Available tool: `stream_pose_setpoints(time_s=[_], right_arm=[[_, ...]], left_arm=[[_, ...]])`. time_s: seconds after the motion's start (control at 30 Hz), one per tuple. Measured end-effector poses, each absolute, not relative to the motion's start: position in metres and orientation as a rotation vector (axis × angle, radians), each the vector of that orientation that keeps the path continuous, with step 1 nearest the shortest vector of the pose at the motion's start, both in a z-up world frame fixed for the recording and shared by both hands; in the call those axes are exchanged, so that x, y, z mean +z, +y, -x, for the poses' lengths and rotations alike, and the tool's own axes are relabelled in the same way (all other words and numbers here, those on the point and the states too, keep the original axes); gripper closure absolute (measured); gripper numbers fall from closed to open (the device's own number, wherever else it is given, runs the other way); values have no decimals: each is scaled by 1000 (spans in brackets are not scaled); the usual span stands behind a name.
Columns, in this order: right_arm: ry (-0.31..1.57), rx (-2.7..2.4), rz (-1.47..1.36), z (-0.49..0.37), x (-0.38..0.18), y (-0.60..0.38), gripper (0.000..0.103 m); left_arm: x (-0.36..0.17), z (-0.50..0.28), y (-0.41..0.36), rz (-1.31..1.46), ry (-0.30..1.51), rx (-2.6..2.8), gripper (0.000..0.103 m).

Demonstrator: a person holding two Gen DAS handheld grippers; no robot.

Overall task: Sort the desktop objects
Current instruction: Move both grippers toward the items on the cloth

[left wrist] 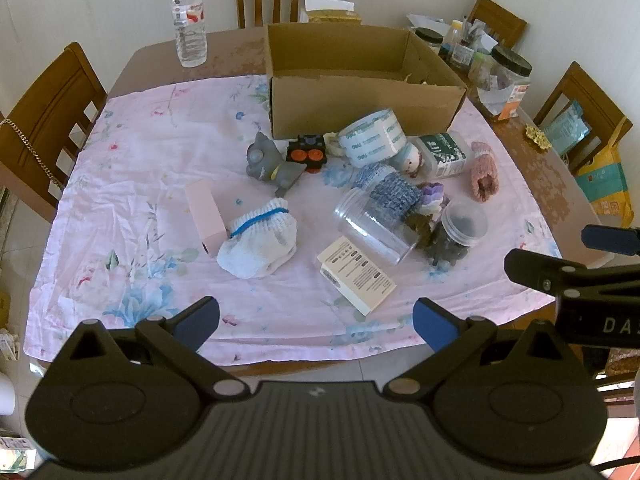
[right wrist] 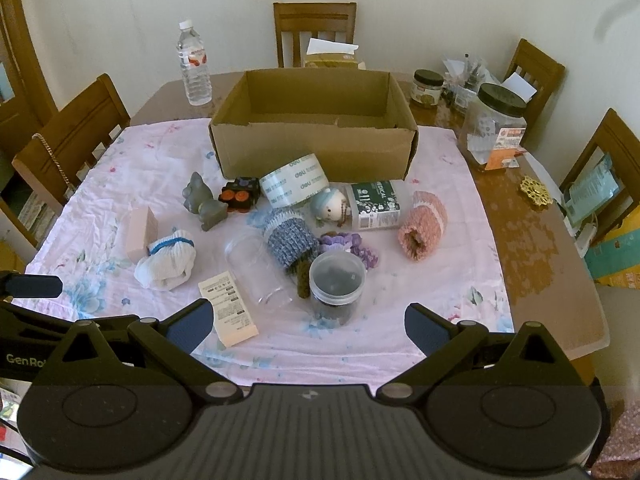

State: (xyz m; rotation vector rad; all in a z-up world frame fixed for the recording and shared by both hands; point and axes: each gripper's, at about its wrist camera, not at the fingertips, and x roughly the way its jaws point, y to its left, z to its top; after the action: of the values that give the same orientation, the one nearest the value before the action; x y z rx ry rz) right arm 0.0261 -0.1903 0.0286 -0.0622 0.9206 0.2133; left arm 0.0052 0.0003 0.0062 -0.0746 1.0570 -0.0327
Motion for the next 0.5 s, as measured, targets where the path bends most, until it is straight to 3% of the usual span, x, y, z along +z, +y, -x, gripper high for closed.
stream_pose_setpoints(time_s=[0.5], right_arm=[[869,277,61,-24,29,-199,0]], left_arm=[[3,-5,-12,72,1019,-41,1]])
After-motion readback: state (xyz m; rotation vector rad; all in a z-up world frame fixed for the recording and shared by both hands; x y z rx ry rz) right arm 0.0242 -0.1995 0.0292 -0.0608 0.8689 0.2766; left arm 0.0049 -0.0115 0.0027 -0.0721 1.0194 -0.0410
